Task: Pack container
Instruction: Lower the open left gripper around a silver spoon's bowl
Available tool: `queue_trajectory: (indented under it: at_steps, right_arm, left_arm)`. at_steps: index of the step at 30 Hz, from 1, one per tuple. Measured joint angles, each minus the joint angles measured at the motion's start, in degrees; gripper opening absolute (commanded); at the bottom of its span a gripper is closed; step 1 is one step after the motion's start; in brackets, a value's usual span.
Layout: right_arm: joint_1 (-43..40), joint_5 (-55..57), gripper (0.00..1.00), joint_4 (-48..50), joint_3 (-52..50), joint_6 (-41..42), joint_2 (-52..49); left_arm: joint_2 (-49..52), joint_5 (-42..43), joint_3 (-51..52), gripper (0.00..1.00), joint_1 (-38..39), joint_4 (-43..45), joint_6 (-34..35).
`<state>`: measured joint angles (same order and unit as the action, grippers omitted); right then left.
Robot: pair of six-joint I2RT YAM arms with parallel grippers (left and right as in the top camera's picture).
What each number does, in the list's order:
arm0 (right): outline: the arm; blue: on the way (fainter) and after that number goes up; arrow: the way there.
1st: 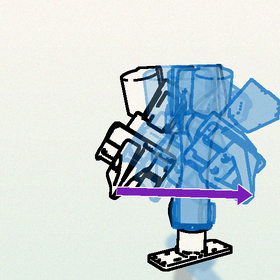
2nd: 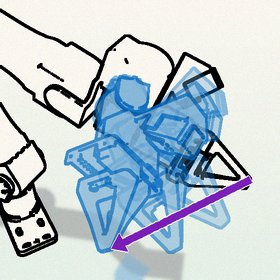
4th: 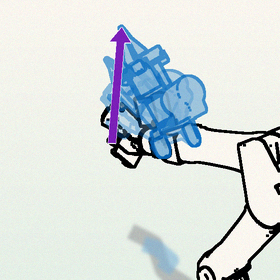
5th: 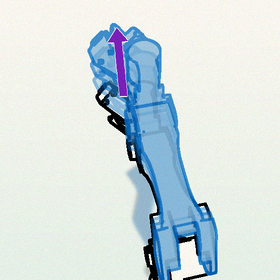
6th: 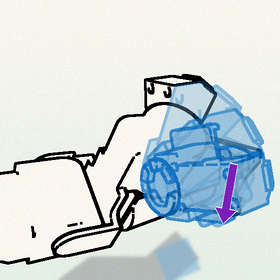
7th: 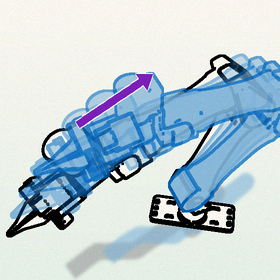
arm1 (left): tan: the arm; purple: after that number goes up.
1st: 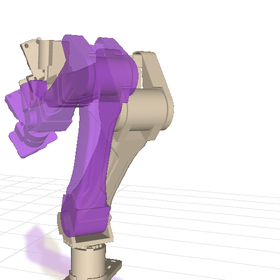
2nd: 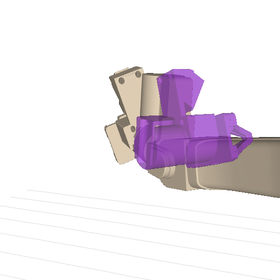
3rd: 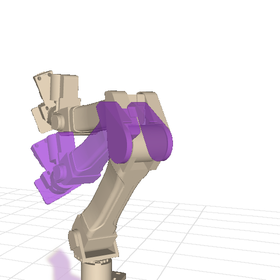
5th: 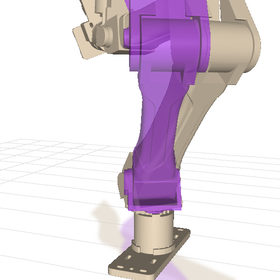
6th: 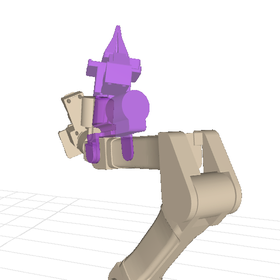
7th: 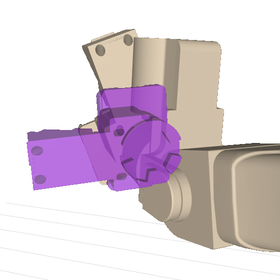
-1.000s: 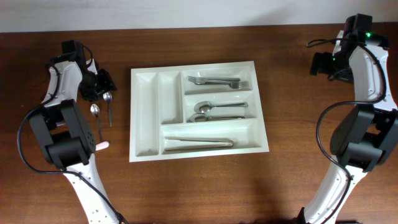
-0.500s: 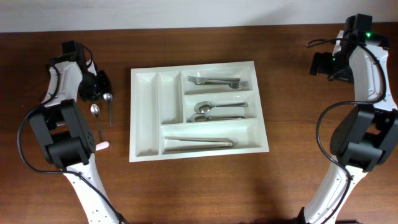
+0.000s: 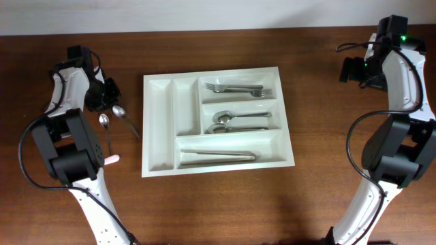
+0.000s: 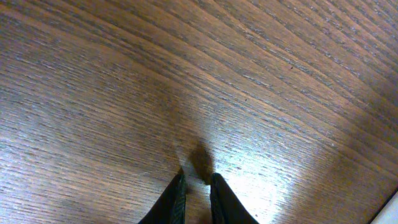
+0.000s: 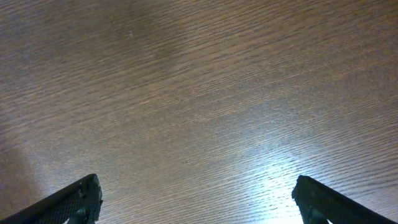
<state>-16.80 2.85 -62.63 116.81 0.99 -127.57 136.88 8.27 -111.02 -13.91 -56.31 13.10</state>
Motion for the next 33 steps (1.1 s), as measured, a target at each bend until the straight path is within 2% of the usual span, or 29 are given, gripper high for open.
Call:
queue_trajectory:
  at_steps: [3,10,19,33]
  right_arm:
    - [0.00,0.00,0.99,0.00,0.00,0.02,0.00]
    - [0.00,0.00,0.99,0.00,0.00,0.04,0.00]
    - [0.00,0.00,0.99,0.00,0.00,0.00,0.00]
    - [0.00,0.00,0.99,0.02,0.00,0.04,0.00]
  left_arm:
    - [0.00,-0.17,0.00,0.19,0.02,0.02,0.00]
    - [0.20,-0.90,-0.74,0.33,0.46,-0.72,-2.03]
    - [2.23,-4.48,-6.71,0.41,-0.42,-7.76,-3.04]
    - [-0.61,-5.29,-8.57,0.42,0.72,-14.75,-3.02]
